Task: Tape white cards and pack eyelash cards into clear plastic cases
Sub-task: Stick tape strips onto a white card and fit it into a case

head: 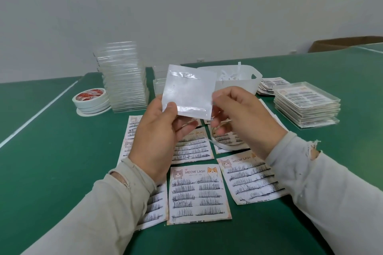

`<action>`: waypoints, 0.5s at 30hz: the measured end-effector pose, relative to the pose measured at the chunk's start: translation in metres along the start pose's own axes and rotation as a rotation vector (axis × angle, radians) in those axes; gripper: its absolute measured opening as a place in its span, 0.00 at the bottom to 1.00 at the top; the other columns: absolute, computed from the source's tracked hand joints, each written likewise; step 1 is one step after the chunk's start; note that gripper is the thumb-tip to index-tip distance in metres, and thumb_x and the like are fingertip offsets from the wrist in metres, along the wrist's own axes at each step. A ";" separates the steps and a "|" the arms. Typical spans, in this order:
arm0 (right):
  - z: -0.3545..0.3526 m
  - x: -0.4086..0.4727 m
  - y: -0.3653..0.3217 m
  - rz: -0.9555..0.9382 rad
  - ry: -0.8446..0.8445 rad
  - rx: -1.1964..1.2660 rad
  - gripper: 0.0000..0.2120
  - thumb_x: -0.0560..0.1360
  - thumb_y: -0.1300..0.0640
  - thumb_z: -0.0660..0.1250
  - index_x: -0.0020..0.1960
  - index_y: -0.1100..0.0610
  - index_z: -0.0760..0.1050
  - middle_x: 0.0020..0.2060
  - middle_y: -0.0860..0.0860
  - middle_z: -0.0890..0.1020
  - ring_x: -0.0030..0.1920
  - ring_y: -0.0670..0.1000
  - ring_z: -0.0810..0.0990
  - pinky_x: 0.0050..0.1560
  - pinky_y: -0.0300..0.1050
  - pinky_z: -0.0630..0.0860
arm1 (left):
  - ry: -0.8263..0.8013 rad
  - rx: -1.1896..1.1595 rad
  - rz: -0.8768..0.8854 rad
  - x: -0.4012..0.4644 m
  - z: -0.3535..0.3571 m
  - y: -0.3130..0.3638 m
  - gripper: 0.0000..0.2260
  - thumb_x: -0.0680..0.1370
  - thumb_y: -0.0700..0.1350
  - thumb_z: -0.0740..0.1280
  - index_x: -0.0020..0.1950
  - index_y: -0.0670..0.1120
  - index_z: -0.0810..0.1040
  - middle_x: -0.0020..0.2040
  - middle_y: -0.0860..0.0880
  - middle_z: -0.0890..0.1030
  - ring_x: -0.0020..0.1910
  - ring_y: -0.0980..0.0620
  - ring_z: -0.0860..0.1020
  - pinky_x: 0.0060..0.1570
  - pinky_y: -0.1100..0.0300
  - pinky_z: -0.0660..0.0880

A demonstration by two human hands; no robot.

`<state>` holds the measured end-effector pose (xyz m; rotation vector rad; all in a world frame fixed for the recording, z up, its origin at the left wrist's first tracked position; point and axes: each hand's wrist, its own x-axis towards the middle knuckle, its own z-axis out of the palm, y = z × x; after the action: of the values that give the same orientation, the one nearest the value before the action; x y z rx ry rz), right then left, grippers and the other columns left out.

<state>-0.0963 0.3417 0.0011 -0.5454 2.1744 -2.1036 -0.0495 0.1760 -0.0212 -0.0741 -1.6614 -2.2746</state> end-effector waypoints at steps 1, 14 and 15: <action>0.000 -0.001 0.001 -0.009 -0.030 0.012 0.07 0.79 0.56 0.70 0.55 0.58 0.76 0.35 0.50 0.83 0.35 0.49 0.81 0.35 0.43 0.78 | -0.003 0.008 0.004 0.000 0.001 0.000 0.14 0.87 0.42 0.54 0.68 0.51 0.75 0.59 0.47 0.85 0.57 0.47 0.84 0.57 0.51 0.81; -0.005 0.003 0.007 -0.056 -0.070 -0.049 0.02 0.79 0.65 0.69 0.51 0.62 0.80 0.34 0.53 0.83 0.34 0.48 0.83 0.40 0.44 0.84 | 0.211 0.176 0.085 0.003 -0.008 0.004 0.09 0.81 0.42 0.69 0.60 0.49 0.81 0.50 0.53 0.87 0.46 0.55 0.85 0.44 0.61 0.81; -0.005 0.003 0.007 -0.048 -0.092 -0.067 0.03 0.79 0.65 0.69 0.51 0.63 0.81 0.35 0.54 0.83 0.35 0.48 0.83 0.39 0.42 0.83 | 0.240 0.183 0.091 0.004 -0.009 0.005 0.07 0.80 0.43 0.71 0.57 0.48 0.82 0.48 0.51 0.87 0.46 0.53 0.85 0.44 0.60 0.82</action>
<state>-0.1017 0.3453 -0.0053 -0.6929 2.2084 -1.9922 -0.0505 0.1654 -0.0181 0.1564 -1.6913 -1.9691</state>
